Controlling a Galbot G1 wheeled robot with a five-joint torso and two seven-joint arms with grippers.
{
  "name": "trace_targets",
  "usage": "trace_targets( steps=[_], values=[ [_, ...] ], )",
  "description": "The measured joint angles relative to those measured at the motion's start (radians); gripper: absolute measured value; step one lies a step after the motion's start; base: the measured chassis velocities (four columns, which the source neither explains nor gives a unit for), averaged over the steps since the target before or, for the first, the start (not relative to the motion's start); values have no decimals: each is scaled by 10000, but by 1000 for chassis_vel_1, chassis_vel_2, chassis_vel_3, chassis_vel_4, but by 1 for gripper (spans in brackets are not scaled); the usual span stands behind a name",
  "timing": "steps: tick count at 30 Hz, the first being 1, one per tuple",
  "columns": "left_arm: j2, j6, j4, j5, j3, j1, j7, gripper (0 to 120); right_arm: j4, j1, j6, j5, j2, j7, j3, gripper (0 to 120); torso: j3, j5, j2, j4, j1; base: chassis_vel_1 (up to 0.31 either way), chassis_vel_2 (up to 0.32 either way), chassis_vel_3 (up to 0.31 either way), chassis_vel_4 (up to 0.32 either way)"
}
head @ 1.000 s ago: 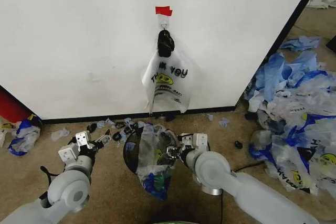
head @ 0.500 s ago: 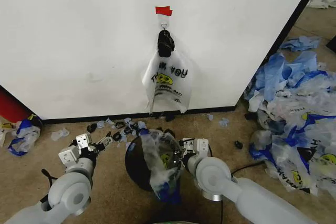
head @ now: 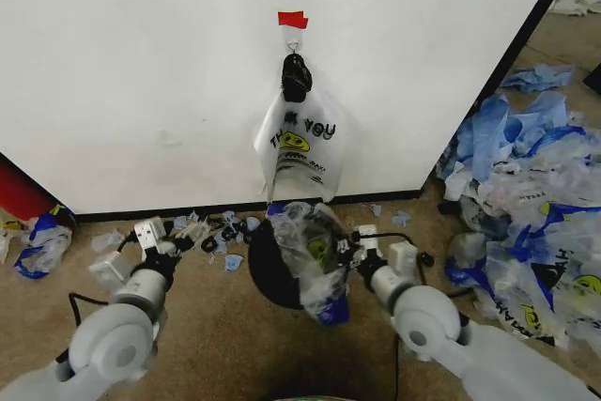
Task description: Pick up the garbage bag from the wall and place it over the trash bin.
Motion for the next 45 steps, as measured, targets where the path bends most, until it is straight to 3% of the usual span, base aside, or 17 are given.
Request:
trace_targets(
  steps=[6, 9, 18, 24, 28, 35, 39, 45],
  values=[
    [-88, -240, -670, -1154, 262, 81, 1448, 100, -379, -94, 1584, -918, 8, -1403, 152, 1, 0, 1, 1, 2, 0, 0, 0, 0, 0],
    [-148, -180, -481, -1349, 511, 112, 2258, 100, -928, -5, 2757, -1371, 72, -2514, 155, 1, 0, -1, 0, 3, 0, 0, 0, 0, 0],
    [183, -47, 149, -2109, 509, 2, 3080, 100, -1828, 125, 4513, -1556, 45, -4128, 274, 1, 0, -3, 0, 2, 0, 0, 0, 0, 0],
    [1001, 1248, 837, -3546, 117, -142, 5030, 100, -2149, 233, 5449, -1041, -112, -6240, 526, 1, 0, -3, 0, 2, 0, 0, 0, 0, 0],
    [1181, 1592, 1103, -3874, 70, -277, 5384, 100, -2329, 325, 5748, -1226, -98, -6428, 594, 1, 0, -2, 0, 3, 0, 0, 0, 0, 0],
    [1531, 2387, 1749, -4113, 46, -502, 6889, 100, -2725, 361, 6099, -1375, 74, -6413, 595, 1, 1, 0, 0, 2, 0, 0, 0, 0, 0],
    [1661, 2579, 2035, -4095, 197, -748, 7795, 100, -2810, 443, 6140, -1340, 107, -6408, 595, 1, 1, -2, -1, 1, 1, 0, 0, 0, 0],
    [1871, 2782, 2308, -4090, 309, -933, 8354, 100, -2760, 461, 6134, -1290, 140, -6300, 556, 1, 1, 0, -1, 1, 0, 0, 0, 0, 0]
  ],
)
